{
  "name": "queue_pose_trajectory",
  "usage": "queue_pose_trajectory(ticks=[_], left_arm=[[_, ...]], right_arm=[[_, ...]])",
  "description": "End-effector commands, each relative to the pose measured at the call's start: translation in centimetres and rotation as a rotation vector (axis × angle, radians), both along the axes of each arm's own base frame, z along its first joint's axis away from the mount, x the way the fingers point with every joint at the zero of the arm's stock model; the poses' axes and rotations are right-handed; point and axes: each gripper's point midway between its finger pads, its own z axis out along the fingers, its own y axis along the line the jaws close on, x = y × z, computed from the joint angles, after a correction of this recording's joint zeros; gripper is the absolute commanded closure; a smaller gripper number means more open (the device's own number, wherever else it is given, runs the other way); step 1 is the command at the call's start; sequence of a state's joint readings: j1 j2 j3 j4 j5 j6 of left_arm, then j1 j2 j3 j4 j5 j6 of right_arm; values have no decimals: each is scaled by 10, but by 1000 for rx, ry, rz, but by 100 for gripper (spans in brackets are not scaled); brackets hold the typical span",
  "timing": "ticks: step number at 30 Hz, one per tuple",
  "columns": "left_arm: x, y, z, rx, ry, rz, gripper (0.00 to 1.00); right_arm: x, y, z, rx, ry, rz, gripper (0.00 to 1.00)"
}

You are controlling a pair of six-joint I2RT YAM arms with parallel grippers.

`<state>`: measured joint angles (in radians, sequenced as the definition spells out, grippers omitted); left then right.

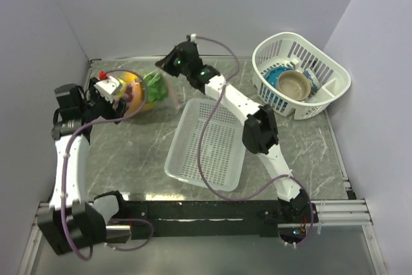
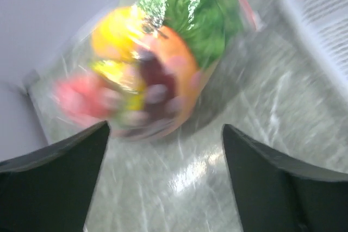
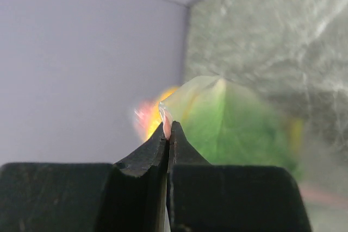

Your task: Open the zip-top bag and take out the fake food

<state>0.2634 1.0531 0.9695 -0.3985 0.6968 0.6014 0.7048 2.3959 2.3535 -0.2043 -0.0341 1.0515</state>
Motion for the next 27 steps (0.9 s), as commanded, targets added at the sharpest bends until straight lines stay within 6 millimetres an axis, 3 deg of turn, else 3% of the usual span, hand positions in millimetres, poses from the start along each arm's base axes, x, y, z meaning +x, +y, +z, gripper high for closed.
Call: queue_pose_trajectory(ticks=[1,3,5,6,8,9,10,11,12,15,17,19,20,22,27], left_arm=[[-36,-38,27,-48,-84,-191,1],[-46,-45,11,-11,-103,-259,1],[-48,-52,20,28,-204,-328,1],[-47,-54,23,25,-225,-336,1],[-35,-51,44,-49,-244,-266,1],[-26,-47,76,-49,-326,-244,1],[-24,-48,88,-107,-308,-219,1],[-18,-47,94,-126,-293,-217,1],[-20,-50,114,-140,-298,-233,1],[-35,-71,123,-218,-228,-383,1],[-47,-83,116,-298,-147,-469,1],[-50,-88,108,-365,-84,-493,1],[-50,-88,98,-389,-47,-497,1],[-56,-91,78,-406,16,-517,1],[-78,-90,35,-319,64,-556,1]], right_arm=[[-12,-66,152,128,-157,-114,100],[-24,-74,154,130,-124,-106,100],[-35,-71,139,132,-86,-60,100],[-45,-68,146,148,-93,-19,100],[-58,-56,143,150,-126,66,100],[-70,-50,149,140,-160,126,100],[-80,-43,151,121,-201,169,100],[-93,-33,149,72,-263,220,100],[-111,-24,154,63,-306,291,100],[-139,-6,145,-17,-377,390,100],[-150,0,132,-51,-370,428,100],[-161,2,138,-32,-401,449,100],[-165,3,126,-43,-386,458,100],[-173,6,128,-38,-394,460,100],[-182,20,129,-21,-395,489,100]])
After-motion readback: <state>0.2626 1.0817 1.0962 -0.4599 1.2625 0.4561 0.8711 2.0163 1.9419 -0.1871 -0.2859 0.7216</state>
